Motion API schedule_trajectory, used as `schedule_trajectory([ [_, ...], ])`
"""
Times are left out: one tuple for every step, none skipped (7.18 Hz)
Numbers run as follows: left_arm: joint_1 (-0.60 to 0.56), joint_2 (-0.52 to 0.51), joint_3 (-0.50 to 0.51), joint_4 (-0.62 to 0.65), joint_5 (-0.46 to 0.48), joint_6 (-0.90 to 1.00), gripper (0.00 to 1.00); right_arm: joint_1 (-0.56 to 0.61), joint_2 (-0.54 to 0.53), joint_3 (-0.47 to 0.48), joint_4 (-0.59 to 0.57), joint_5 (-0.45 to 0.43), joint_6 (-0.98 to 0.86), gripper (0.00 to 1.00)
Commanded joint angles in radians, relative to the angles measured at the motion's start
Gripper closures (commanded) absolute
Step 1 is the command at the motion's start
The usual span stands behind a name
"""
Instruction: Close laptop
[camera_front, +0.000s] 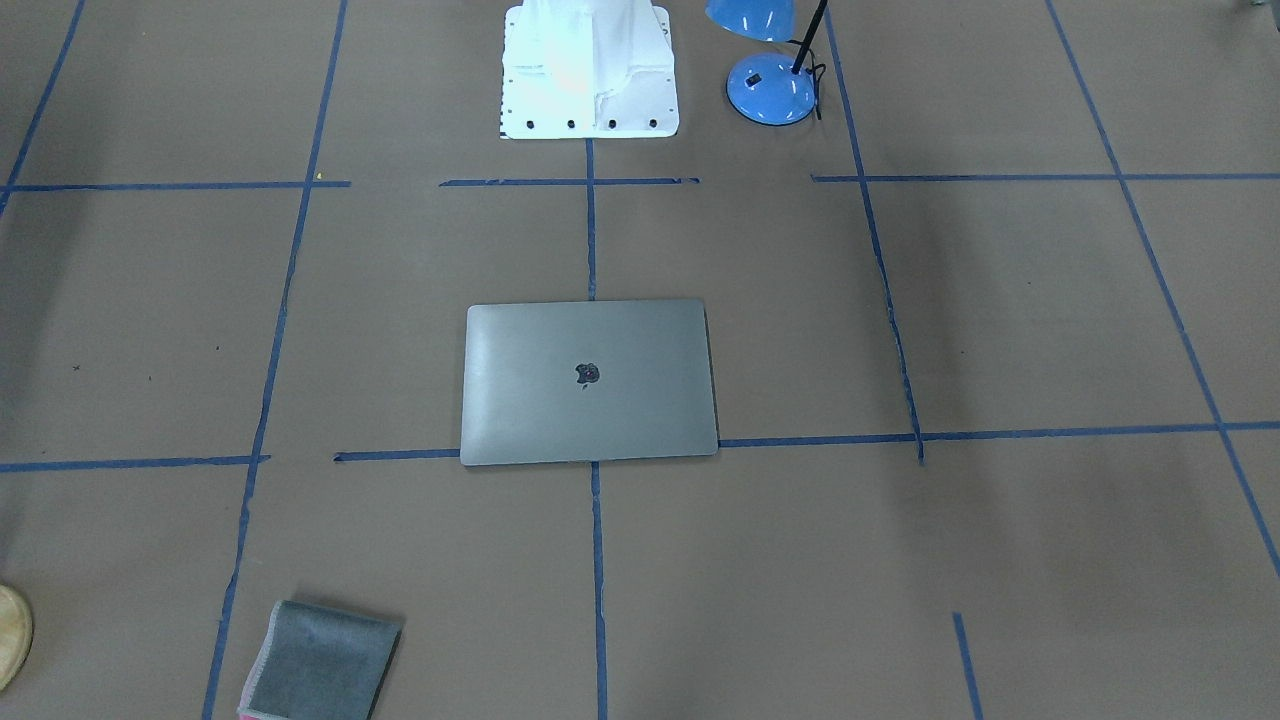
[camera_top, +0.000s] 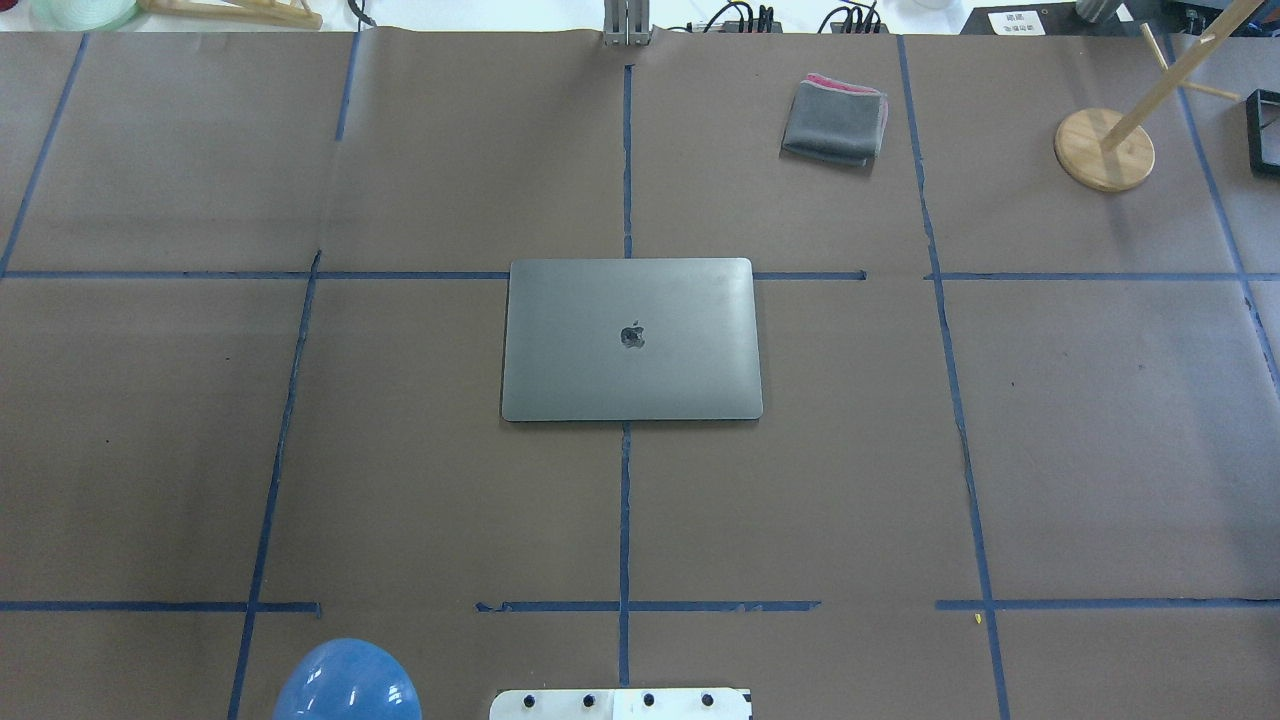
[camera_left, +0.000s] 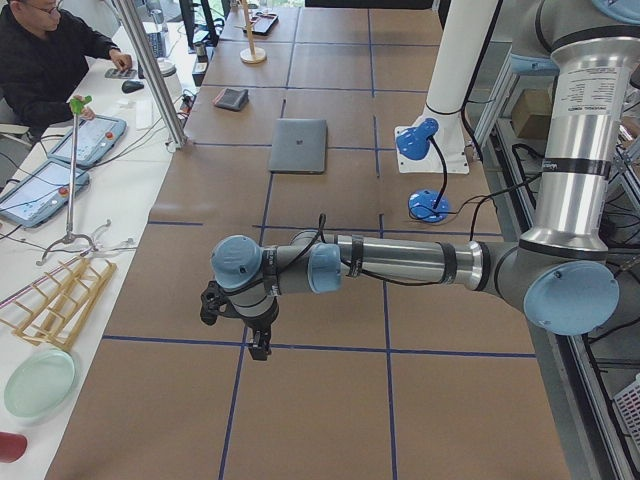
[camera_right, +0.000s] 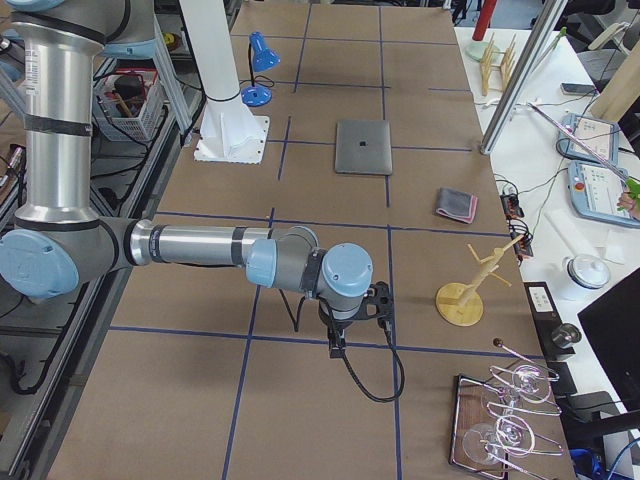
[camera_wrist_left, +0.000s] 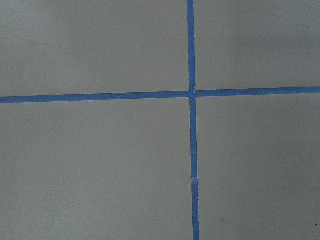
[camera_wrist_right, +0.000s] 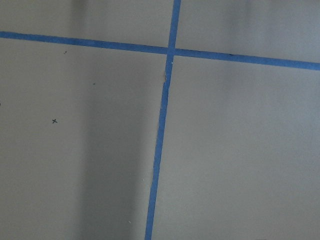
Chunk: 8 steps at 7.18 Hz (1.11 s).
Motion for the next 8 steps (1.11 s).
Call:
schedule_trajectory([
  [0.001,0.000,0.002,0.000,0.000,-0.013,0.00,0.001,0.000,-0.003,-0.002,0.003,0.026,0.00],
  [0.001,-0.002,0.002,0.000,0.001,-0.013,0.00,0.001,0.002,-0.001,0.005,0.000,0.125,0.00],
  [0.001,-0.002,0.002,0.000,0.002,-0.014,0.00,0.001,0.002,0.002,0.008,-0.003,0.161,0.00],
  [0.001,-0.002,0.000,0.000,0.000,-0.013,0.00,0.001,0.002,0.002,0.008,-0.016,0.161,0.00],
  [0.001,-0.002,0.000,0.000,0.001,-0.013,0.00,0.001,0.003,0.002,0.010,-0.021,0.158,0.00],
  [0.001,-0.002,-0.001,-0.002,0.002,-0.013,0.00,0.001,0.003,0.003,0.010,-0.027,0.154,0.00],
  [0.001,-0.002,-0.001,-0.002,0.002,-0.013,0.00,0.001,0.003,0.003,0.010,-0.026,0.151,0.00],
  [0.003,-0.002,-0.001,-0.002,0.002,-0.011,0.00,0.001,0.005,0.003,0.010,-0.027,0.151,0.00],
])
